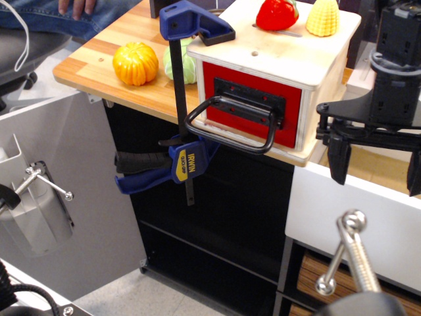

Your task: Open drawer of box

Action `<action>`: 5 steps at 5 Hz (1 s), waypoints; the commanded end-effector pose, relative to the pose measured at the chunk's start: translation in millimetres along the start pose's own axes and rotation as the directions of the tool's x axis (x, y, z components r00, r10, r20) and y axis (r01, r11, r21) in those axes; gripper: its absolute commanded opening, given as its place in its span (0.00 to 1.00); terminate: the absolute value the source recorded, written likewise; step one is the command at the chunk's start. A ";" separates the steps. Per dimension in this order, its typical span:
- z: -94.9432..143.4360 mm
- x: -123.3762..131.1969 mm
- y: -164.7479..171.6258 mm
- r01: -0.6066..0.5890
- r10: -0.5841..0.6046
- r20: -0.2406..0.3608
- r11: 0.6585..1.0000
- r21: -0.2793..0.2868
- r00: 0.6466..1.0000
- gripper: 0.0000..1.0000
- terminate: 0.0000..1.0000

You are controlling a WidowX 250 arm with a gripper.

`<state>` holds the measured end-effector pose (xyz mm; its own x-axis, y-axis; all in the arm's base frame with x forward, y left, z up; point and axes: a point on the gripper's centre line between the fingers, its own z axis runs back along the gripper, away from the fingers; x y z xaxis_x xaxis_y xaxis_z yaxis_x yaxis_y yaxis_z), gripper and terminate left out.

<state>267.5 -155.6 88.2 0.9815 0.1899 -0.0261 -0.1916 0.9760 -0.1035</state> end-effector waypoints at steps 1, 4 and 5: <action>0.0 0.0 0.0 0.000 0.000 0.000 1.000 0.000 1.000 1.00 0.00; 24.6 53.0 63.5 0.147 -0.146 0.052 0.989 -0.020 0.988 1.00 0.00; 21.6 63.2 83.9 0.162 -0.161 0.081 0.987 0.000 0.984 1.00 0.00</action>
<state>309.6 -56.7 86.1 0.9988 0.0314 0.0387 -0.0275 0.9950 -0.0963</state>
